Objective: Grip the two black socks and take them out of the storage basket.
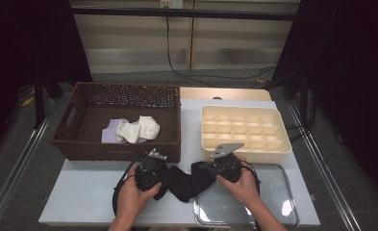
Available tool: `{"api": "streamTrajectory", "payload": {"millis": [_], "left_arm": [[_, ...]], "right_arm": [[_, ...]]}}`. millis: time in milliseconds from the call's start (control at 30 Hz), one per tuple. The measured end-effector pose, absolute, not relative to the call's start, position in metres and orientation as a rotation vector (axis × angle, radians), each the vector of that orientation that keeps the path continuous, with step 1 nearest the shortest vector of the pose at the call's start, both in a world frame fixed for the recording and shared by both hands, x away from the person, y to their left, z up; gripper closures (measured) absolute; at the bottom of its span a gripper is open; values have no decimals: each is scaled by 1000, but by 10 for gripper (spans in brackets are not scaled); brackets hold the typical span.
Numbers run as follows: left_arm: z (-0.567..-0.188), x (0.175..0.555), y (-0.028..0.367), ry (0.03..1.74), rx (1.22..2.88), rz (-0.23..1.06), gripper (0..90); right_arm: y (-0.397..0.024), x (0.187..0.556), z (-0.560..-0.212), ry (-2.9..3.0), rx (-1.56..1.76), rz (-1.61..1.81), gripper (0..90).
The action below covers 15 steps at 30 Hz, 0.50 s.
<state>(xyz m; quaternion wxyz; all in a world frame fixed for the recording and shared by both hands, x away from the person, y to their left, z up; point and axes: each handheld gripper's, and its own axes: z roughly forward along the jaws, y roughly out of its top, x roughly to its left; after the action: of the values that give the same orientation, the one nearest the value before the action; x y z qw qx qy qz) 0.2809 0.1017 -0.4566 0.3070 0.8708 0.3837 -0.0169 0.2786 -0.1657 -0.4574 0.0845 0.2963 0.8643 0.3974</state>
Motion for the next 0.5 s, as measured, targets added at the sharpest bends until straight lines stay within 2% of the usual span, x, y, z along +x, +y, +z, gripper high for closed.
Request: {"api": "streamTrajectory", "payload": {"millis": [500], "left_arm": [[-457,282,101,1033,2296,-51,781]], "right_arm": [[-221,235,-466,2542,931,1299,899]]}}
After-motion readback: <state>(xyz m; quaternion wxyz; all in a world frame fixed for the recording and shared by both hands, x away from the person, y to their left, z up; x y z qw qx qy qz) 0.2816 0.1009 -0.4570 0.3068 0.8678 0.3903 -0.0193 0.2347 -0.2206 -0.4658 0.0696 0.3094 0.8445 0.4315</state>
